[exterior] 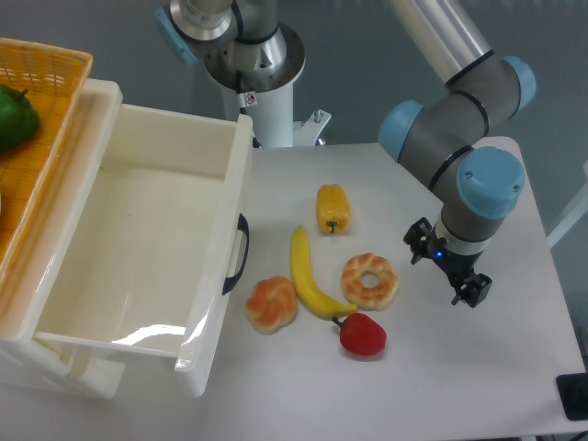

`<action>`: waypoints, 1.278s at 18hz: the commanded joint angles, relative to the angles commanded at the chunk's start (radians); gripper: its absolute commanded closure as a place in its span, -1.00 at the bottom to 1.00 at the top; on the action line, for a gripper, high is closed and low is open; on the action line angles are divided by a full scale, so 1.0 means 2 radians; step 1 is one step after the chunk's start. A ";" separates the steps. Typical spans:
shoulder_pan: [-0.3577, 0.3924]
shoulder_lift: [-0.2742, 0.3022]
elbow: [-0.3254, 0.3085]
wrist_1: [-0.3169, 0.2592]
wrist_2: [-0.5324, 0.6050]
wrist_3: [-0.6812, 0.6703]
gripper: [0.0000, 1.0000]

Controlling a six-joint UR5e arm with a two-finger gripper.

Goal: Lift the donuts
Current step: 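Move the gripper over the ring-shaped donut and lower toward it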

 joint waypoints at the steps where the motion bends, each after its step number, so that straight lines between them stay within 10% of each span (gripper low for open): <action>1: -0.001 0.000 0.000 0.005 0.000 -0.002 -1.00; 23: -0.011 -0.023 -0.045 0.054 -0.041 -0.136 -1.00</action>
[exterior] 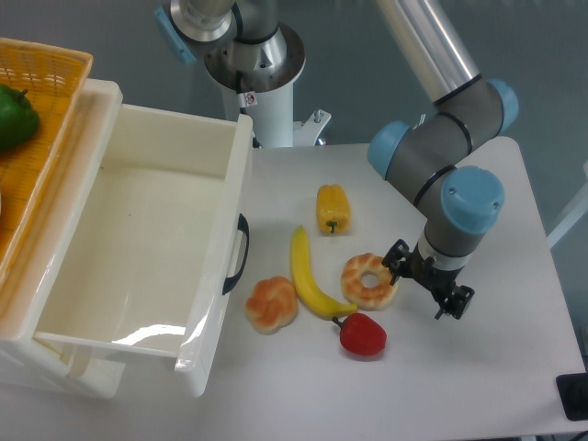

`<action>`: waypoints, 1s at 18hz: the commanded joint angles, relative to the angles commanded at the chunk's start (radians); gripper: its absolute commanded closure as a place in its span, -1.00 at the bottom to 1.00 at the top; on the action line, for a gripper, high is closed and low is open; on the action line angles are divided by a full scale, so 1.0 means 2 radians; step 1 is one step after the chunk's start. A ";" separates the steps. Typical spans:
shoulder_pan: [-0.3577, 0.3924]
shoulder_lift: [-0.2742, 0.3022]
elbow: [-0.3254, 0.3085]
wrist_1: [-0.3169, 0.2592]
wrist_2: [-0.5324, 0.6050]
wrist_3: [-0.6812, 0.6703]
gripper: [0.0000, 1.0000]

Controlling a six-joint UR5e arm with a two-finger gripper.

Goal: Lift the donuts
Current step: 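Move the gripper over the ring-shaped donut and lower toward it, then close the gripper on the donut's ring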

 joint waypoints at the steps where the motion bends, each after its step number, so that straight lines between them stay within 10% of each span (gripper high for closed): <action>1: 0.001 -0.002 -0.008 0.001 -0.001 0.001 -1.00; 10: 0.000 -0.008 -0.026 0.001 0.003 0.002 -0.84; 15: -0.002 -0.009 -0.027 0.001 0.008 0.002 -0.25; 18: -0.002 -0.008 -0.020 -0.001 0.021 0.005 0.50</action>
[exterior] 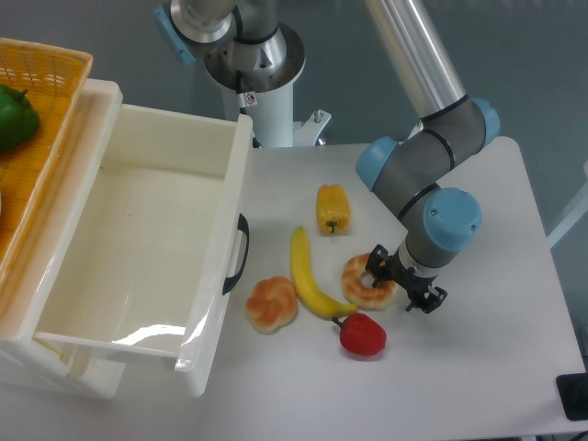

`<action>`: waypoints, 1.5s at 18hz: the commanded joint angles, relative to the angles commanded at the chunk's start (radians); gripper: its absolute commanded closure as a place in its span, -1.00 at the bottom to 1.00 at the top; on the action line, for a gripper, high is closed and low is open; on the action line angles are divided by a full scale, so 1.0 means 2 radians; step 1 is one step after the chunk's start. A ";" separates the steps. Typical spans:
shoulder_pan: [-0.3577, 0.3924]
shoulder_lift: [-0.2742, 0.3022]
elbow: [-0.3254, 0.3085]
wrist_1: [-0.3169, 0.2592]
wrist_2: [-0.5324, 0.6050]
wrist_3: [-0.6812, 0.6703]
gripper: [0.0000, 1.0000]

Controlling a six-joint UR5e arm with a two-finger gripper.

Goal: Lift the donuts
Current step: 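Close the gripper on the donut's ring, then lift the held donut up off the table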

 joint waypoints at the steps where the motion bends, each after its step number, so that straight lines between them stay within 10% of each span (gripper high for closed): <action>1: 0.000 0.000 0.003 0.000 0.000 0.000 0.70; 13: 0.001 0.005 0.054 -0.007 -0.002 0.001 1.00; 17: 0.000 -0.008 0.125 -0.081 -0.001 0.034 1.00; 27: 0.008 -0.025 0.235 -0.162 -0.006 0.068 1.00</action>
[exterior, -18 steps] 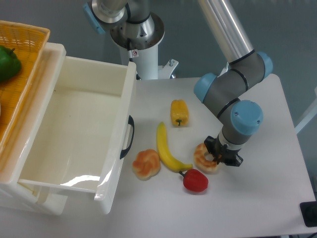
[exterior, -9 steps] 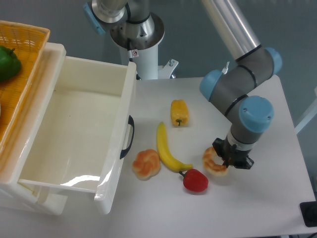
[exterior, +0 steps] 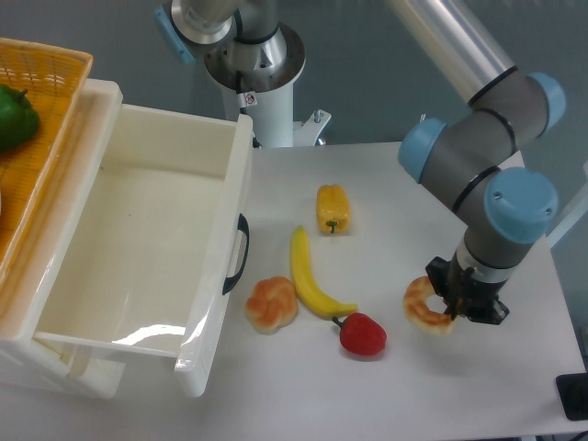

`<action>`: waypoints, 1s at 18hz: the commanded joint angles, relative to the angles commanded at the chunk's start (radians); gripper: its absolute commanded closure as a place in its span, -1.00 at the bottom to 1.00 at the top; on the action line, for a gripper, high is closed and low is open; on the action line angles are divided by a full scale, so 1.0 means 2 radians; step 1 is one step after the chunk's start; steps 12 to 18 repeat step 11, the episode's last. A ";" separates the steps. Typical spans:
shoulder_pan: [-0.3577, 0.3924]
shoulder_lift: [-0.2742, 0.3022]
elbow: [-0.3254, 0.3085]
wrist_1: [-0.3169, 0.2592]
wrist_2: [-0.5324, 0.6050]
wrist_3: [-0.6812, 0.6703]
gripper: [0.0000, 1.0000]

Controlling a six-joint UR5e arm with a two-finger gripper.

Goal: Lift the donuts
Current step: 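Lift the held donut up off the table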

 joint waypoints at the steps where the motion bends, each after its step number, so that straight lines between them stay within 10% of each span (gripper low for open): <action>1: 0.002 -0.004 0.012 -0.017 -0.001 0.000 1.00; 18: 0.009 0.014 -0.008 -0.006 0.001 0.026 1.00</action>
